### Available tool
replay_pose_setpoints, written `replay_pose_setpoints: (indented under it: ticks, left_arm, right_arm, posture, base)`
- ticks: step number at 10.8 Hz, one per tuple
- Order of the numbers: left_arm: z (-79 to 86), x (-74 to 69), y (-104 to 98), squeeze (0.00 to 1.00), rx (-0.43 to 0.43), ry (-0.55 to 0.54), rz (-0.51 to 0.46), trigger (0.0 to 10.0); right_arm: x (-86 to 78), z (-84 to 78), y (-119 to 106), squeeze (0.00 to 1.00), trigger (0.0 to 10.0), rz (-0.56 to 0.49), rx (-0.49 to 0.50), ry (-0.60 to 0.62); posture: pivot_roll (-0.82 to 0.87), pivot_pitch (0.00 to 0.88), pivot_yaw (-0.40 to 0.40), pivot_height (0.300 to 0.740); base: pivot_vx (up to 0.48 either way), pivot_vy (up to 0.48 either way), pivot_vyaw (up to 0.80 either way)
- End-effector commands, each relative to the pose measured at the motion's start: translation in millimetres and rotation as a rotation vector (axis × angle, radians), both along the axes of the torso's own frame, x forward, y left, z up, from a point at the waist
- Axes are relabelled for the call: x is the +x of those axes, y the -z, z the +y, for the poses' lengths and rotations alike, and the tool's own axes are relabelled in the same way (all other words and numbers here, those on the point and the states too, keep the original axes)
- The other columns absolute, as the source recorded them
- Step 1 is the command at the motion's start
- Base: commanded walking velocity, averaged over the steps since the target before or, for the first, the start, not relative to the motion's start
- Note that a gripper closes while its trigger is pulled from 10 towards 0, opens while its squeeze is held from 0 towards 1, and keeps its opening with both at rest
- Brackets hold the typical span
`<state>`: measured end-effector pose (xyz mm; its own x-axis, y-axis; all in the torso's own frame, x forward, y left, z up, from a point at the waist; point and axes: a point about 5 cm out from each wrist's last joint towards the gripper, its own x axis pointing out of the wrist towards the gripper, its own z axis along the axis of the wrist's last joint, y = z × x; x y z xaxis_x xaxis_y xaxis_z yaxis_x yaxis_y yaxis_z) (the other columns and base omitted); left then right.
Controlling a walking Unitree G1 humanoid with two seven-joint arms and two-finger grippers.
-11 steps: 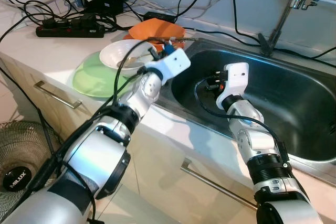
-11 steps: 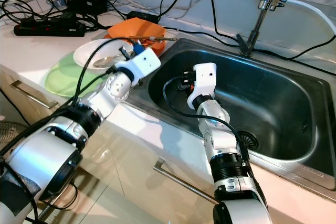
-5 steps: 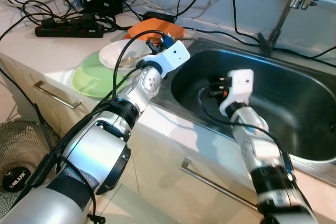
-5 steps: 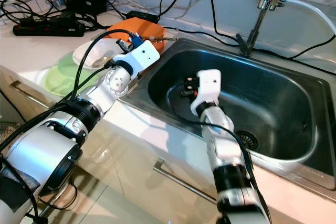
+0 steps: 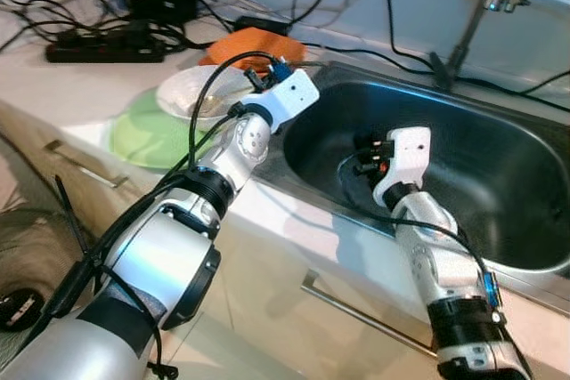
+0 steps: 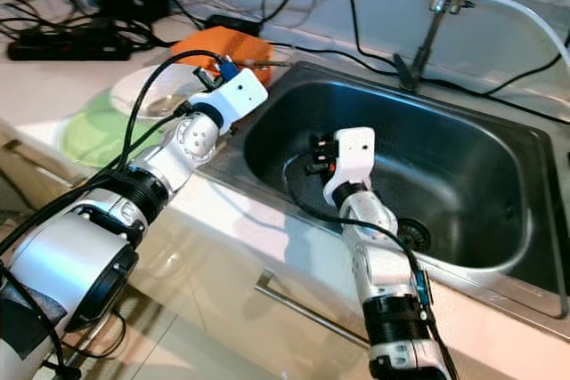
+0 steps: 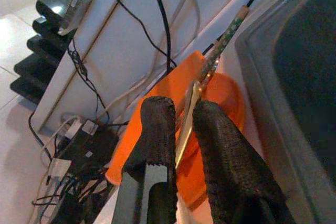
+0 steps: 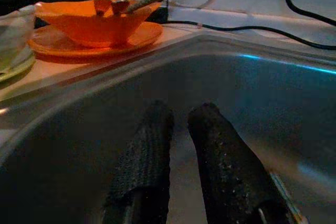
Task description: Kitchen organization
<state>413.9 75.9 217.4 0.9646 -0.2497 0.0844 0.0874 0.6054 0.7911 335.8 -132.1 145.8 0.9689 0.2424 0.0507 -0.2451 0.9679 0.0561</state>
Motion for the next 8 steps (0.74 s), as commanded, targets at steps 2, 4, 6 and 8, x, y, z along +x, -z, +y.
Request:
replay_pose_setpoints:
  ticks: [2, 4, 6, 8]
  left_arm:
    - [3.8, 1.8, -5.4, 0.00, -0.002, -0.021, -0.018, 0.0]
    - [5.8, 2.3, -5.9, 0.00, -0.008, -0.029, -0.016, 0.0]
    - [7.7, 2.9, -7.7, 0.00, -0.018, -0.037, -0.021, 0.0]
    - [8.3, 3.5, -12.0, 0.00, -0.028, -0.043, -0.040, 0.0]
  right_arm:
    - [-4.2, -2.4, -3.0, 0.00, 10.0, -0.001, 0.020, 0.014]
    - [-6.3, -2.5, -1.2, 0.00, 10.0, 0.009, 0.019, 0.016]
    - [-6.2, -2.6, -0.6, 0.00, 10.0, 0.017, 0.018, 0.019]
    - [-6.0, -2.9, -2.0, 0.00, 10.0, 0.015, 0.019, 0.020]
  posture:
    - [0.08, 0.087, -0.023, 0.740]
    - [0.09, 0.094, -0.024, 0.740]
    - [0.09, 0.093, -0.022, 0.740]
    - [0.09, 0.090, -0.026, 0.740]
  base:
    - [0.000, 0.000, 0.00]
    - [0.000, 0.000, 0.00]
    - [0.000, 0.000, 0.00]
    - [0.000, 0.000, 0.00]
